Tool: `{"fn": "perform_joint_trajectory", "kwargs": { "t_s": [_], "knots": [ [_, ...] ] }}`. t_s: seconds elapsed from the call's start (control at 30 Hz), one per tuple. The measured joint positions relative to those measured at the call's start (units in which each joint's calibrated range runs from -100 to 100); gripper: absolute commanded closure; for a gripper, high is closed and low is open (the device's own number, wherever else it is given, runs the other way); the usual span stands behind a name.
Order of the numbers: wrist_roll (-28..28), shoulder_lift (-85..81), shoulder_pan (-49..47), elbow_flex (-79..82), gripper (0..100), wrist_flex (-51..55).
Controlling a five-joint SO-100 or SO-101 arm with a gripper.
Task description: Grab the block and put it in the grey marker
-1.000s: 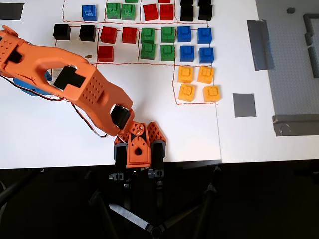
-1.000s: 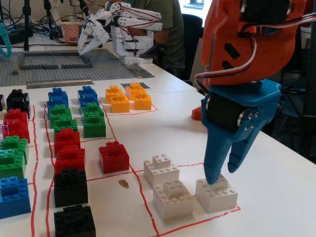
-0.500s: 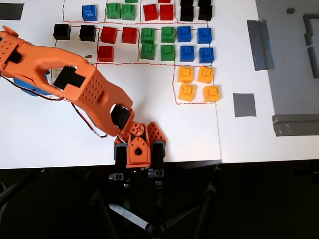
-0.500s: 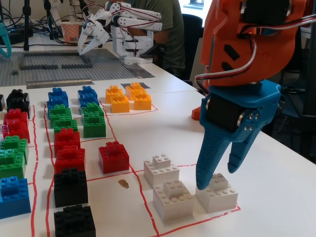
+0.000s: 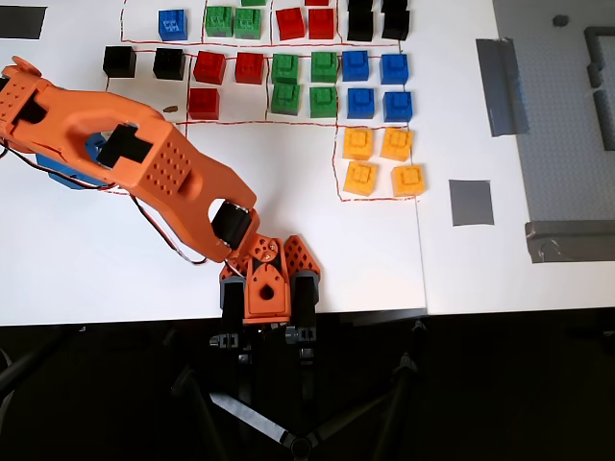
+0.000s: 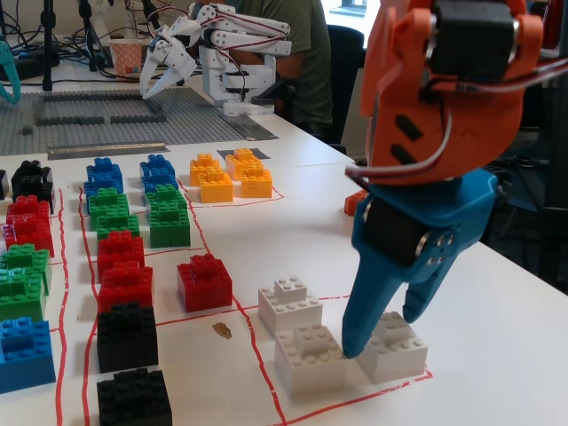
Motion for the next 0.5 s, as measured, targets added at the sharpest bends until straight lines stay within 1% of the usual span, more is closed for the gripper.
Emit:
{"fn": "perform_joint_trajectory", "kwargs": {
  "t_s": [0.23, 0.5],
  "knots": [
    [-0.3, 1.0, 0.2, 1.3, 71, -0.1],
    [-0.4, 1.0, 2.0, 2.8, 74, -2.7]
  ]
}}
